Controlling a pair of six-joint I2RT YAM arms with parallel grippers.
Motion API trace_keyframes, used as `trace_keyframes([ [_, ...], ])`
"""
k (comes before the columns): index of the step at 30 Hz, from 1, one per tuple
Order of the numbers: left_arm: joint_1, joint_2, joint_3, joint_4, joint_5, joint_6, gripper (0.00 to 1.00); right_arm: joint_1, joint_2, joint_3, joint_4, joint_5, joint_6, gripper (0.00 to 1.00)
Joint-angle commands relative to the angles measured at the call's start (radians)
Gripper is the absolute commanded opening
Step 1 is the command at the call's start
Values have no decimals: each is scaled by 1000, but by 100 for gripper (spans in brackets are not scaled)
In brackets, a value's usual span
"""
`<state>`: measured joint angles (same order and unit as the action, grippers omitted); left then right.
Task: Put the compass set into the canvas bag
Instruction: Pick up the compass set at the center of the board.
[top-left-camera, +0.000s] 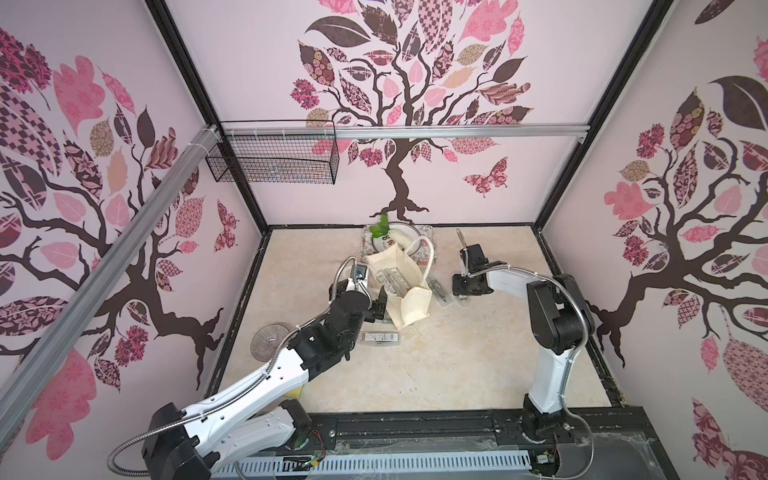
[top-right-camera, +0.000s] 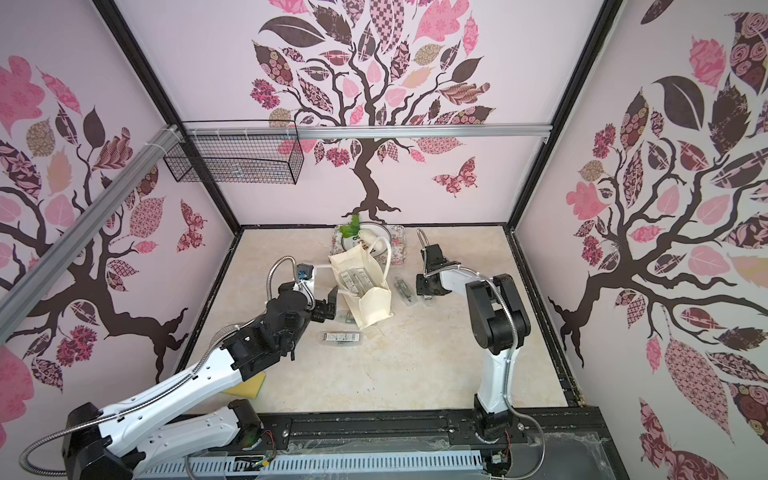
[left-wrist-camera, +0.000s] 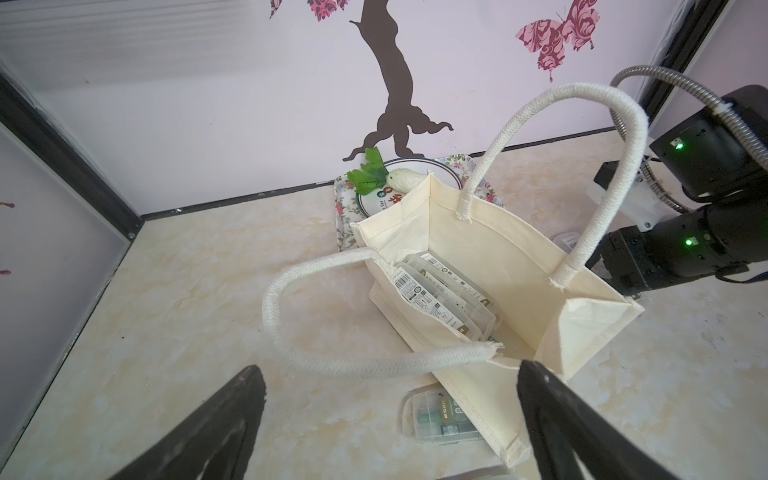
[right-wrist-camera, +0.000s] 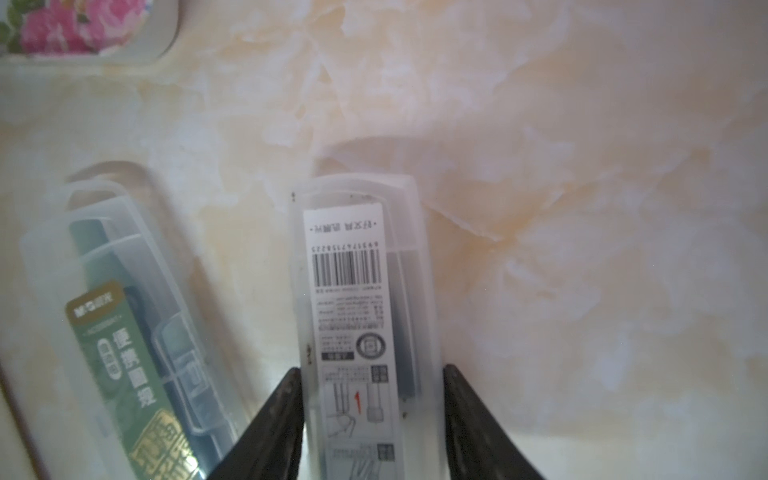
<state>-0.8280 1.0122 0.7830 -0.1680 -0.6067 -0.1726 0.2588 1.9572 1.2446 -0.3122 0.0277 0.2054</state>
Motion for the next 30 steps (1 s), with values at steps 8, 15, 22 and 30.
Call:
trace_keyframes([
  [8,13,-24,-40,-2,-8,-15,97,2,-117,-14,-73,-17,-25,39],
  [15,25,-36,-45,-1,-7,-20,97,2,-362,-37,-63,-70,-13,39],
  [22,36,-37,-40,-4,-10,-39,97,19,-599,-47,-35,-153,-8,39],
  [30,39,-64,-36,-21,-2,-66,97,151,-646,108,-56,-263,-24,39],
])
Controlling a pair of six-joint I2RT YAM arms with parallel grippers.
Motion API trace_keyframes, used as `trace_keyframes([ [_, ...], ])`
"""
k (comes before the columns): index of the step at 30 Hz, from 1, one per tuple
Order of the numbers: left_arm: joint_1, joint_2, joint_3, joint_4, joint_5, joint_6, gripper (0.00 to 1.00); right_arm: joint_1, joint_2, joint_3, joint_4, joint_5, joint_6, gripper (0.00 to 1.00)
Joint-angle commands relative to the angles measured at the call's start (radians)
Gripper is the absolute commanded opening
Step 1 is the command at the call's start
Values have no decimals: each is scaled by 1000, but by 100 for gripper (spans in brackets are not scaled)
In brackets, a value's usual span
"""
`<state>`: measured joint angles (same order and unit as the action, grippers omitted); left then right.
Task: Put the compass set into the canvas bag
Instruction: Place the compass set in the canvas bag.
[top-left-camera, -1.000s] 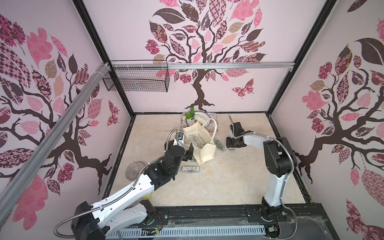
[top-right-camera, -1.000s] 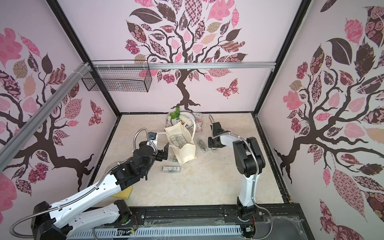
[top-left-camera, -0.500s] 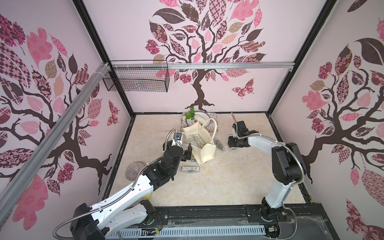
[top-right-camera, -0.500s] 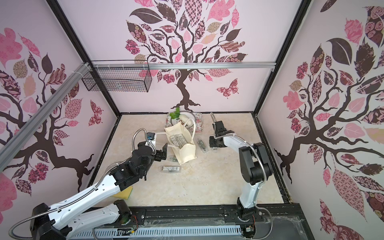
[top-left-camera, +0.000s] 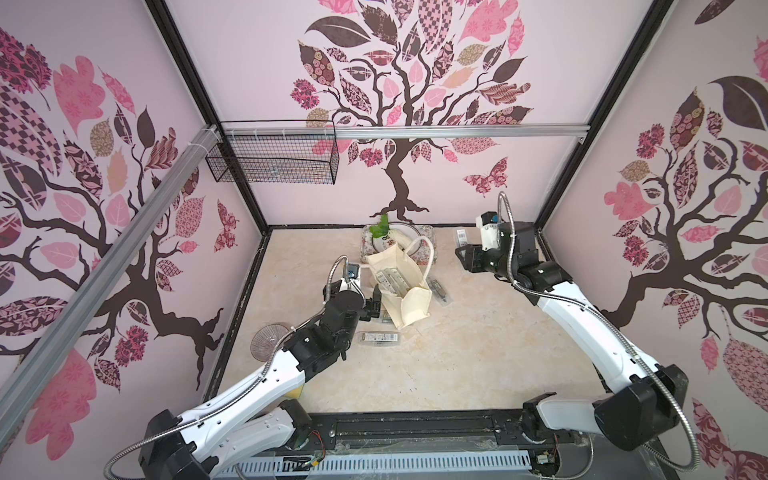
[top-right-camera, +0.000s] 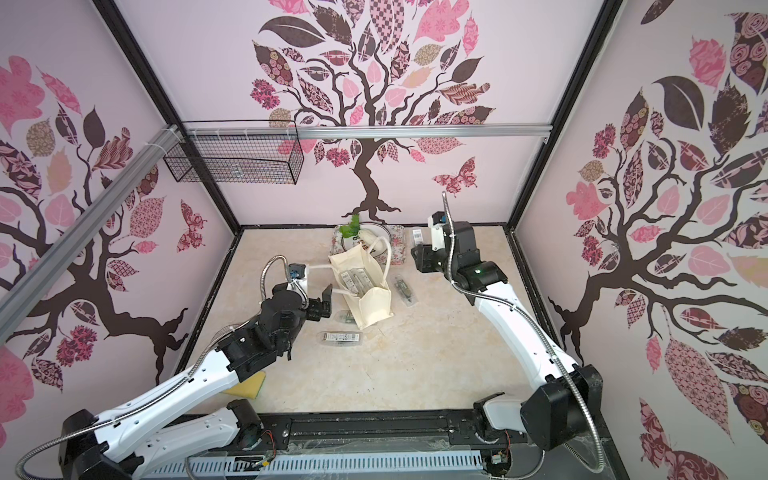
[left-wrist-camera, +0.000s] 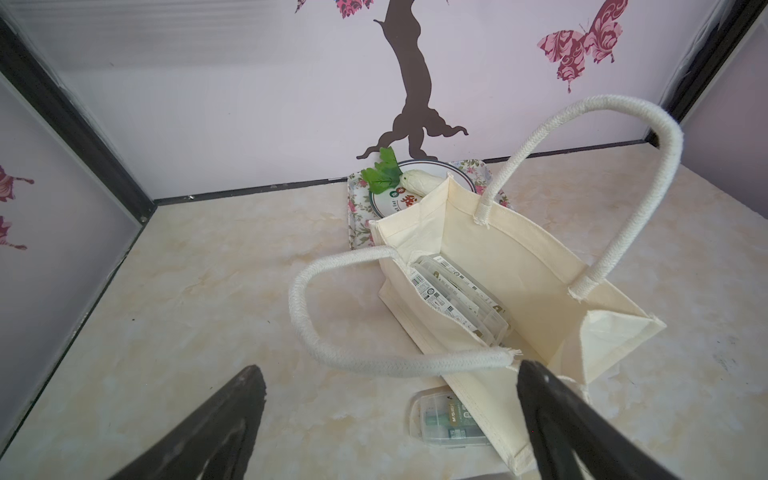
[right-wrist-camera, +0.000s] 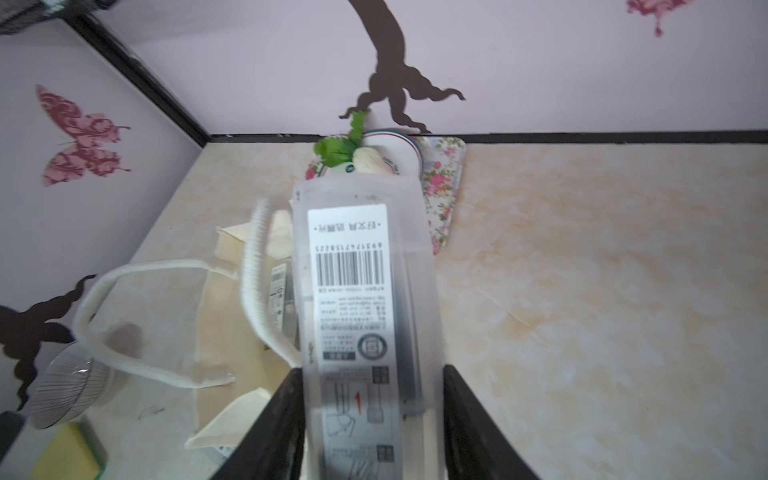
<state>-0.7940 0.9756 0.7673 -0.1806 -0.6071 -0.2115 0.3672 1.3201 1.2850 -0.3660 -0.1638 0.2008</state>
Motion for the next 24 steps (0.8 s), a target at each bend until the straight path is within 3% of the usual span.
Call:
trace_keyframes([
  [1,5,-35,-22,-14,-2,-31,97,59,1,82,12,-96,-13,39],
  [11,5,-103,-30,-59,10,-61,97,198,246,197,86,-193,-1,39],
  [24,6,-80,-45,-55,13,-65,97,219,563,249,50,-140,-32,39],
])
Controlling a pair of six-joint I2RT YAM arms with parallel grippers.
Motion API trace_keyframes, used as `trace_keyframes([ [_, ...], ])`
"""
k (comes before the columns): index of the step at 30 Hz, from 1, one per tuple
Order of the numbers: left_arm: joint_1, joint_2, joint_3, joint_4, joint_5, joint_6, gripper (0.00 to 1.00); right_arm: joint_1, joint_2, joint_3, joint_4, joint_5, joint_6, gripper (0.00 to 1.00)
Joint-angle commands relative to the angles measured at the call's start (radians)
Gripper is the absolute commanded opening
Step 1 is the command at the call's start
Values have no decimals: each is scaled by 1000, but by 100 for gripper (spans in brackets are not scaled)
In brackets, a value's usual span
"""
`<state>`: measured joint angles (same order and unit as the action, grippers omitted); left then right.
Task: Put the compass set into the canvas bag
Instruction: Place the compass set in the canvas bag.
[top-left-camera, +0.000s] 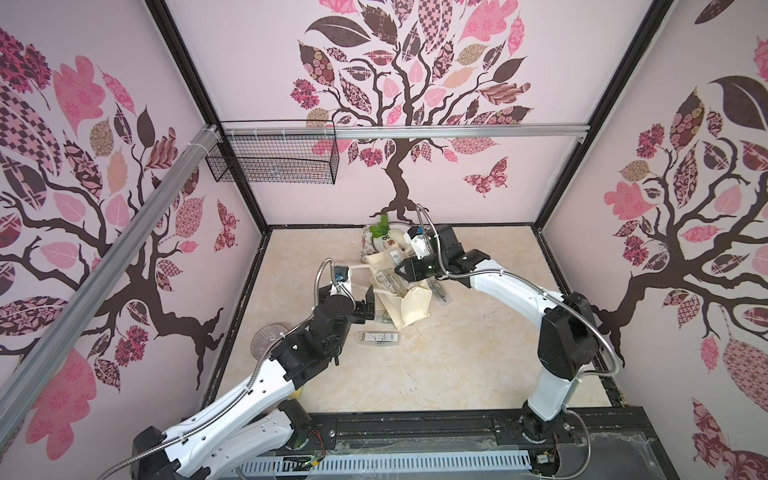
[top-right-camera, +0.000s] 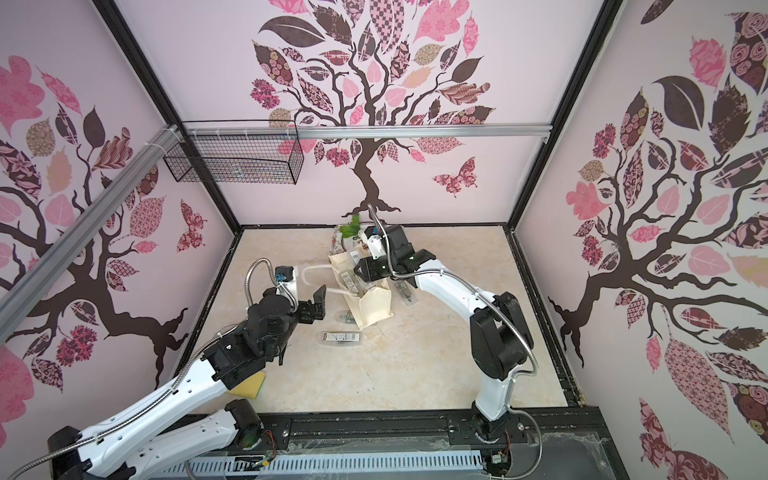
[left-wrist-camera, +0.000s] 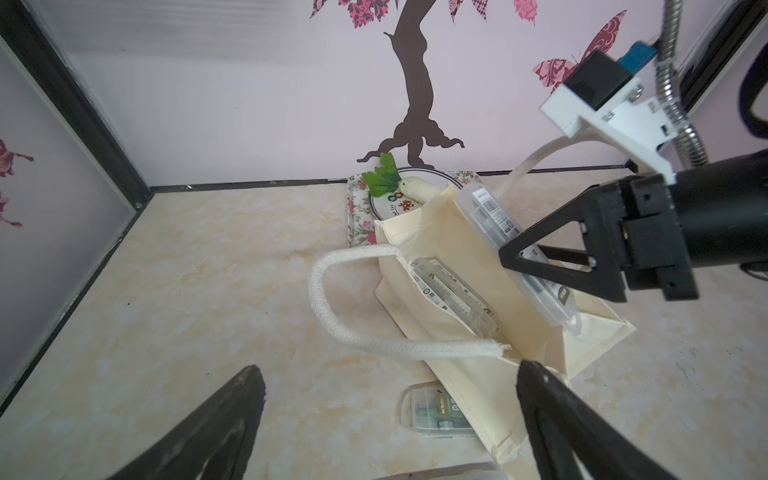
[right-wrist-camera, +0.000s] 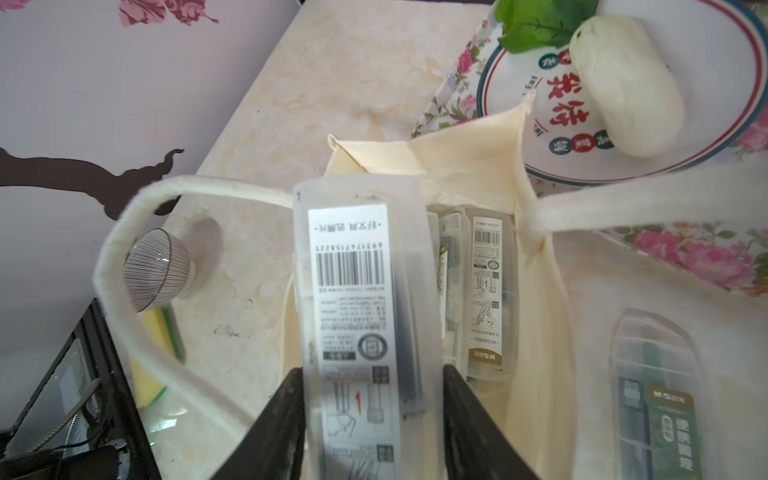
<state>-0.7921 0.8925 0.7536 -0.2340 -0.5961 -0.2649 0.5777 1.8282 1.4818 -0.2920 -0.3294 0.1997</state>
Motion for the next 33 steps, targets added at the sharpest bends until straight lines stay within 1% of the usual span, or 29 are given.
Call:
trace_keyframes([
  [1,4,3,-33,-1,1,-12,97,12,73,60,-39,48,-39,40],
  [9,5,15,-40,7,0,-10,97,25,188,119,-145,199,-96,43],
  [19,8,23,-46,13,10,-15,97,31,312,207,-219,258,-123,46],
  [22,8,23,-47,13,13,-19,97,31,343,239,-234,300,-123,52],
  [24,8,22,-49,12,13,-19,97,31,358,260,-243,299,-124,57],
  [27,8,21,-52,12,10,-19,97,31,373,283,-254,291,-126,61],
  [33,9,19,-59,12,10,-20,98,30,352,286,-241,269,-131,69],
])
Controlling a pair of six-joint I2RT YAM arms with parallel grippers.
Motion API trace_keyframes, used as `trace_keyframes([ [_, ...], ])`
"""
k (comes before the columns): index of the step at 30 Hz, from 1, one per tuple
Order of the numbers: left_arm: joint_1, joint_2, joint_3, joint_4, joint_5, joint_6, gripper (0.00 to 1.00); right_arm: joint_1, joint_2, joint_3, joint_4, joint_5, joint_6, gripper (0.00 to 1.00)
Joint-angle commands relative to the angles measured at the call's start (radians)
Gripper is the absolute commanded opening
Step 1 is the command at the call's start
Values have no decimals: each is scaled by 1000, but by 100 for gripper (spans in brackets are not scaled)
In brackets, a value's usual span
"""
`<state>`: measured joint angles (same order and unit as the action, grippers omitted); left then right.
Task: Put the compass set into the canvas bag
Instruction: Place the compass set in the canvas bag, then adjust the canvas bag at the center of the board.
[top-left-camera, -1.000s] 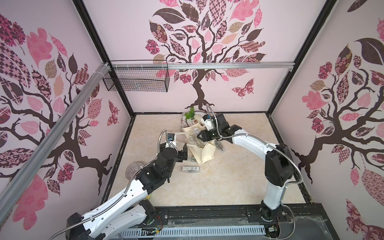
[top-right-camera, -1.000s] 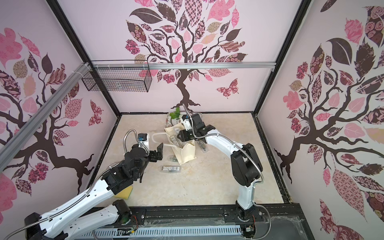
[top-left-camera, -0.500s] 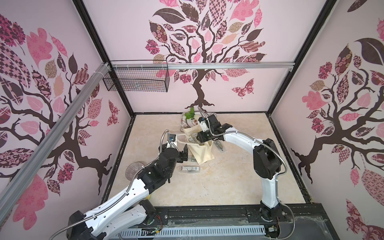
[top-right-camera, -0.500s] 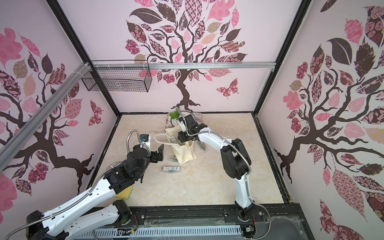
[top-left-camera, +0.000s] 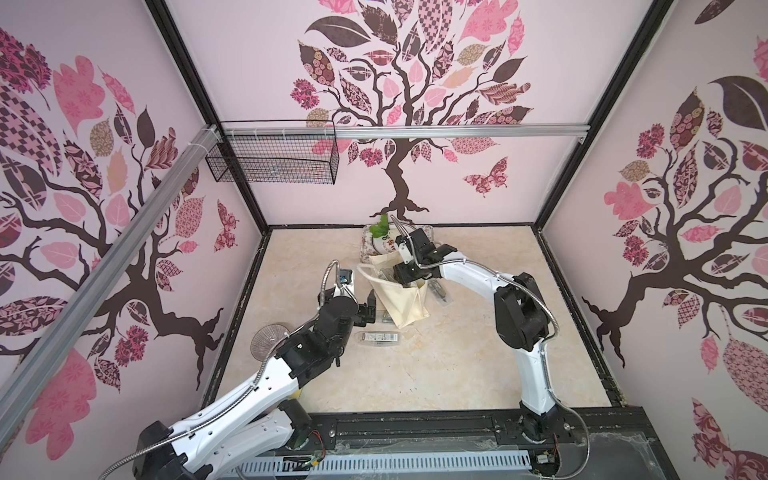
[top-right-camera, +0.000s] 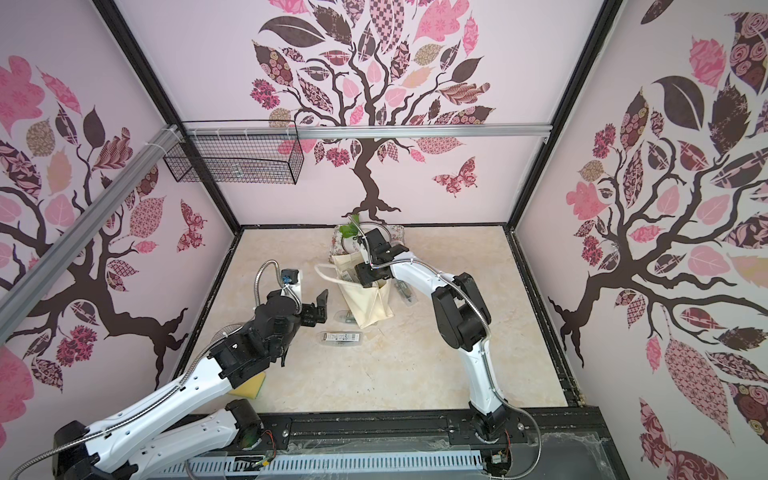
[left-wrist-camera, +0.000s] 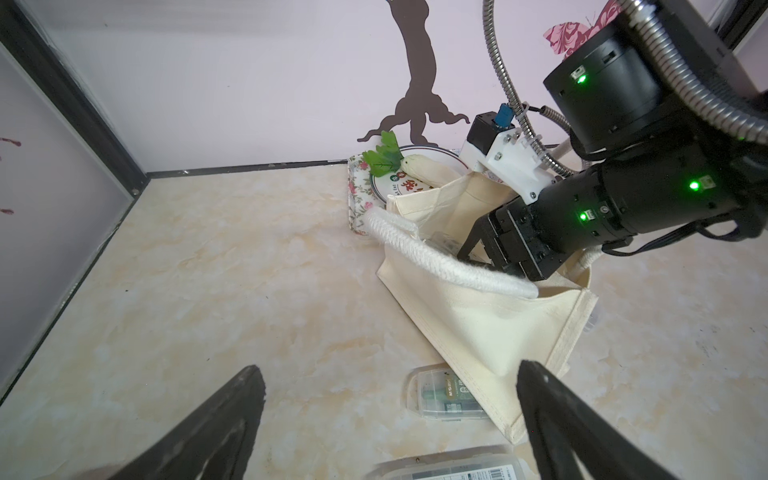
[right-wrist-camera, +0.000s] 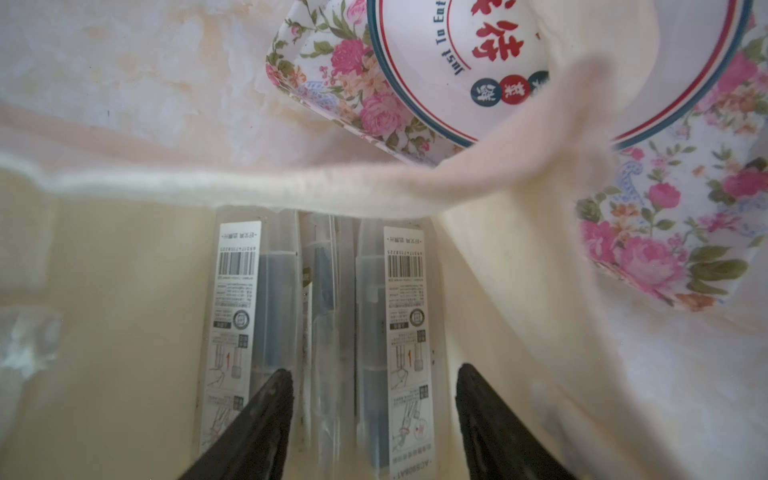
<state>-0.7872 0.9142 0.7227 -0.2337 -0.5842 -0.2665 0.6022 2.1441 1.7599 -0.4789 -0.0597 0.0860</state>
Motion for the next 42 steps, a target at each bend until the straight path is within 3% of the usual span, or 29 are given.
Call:
trace_keyframes([
  [1,5,0,-28,12,-1,-19,97,6,28,8,-52,-9,-23,70],
  [6,6,6,-24,3,9,-20,97,7,-72,-17,-19,-44,-46,74],
  [11,32,19,-4,-21,69,-37,97,6,-257,-139,113,-66,-61,78],
  [12,47,27,3,-32,89,-51,97,7,-298,-165,142,-73,-63,98],
  [13,61,33,9,-42,103,-67,97,6,-332,-183,160,-80,-67,100],
  [21,87,47,10,-29,159,-70,97,5,-583,-289,227,-89,-62,100],
  [30,88,67,41,-76,195,-28,97,-50,-899,-514,253,80,29,100],
  [34,88,87,45,-78,212,-34,97,-147,-940,-588,207,31,90,100],
  [42,88,116,56,-91,230,12,97,-156,-900,-755,332,-195,153,100],
])
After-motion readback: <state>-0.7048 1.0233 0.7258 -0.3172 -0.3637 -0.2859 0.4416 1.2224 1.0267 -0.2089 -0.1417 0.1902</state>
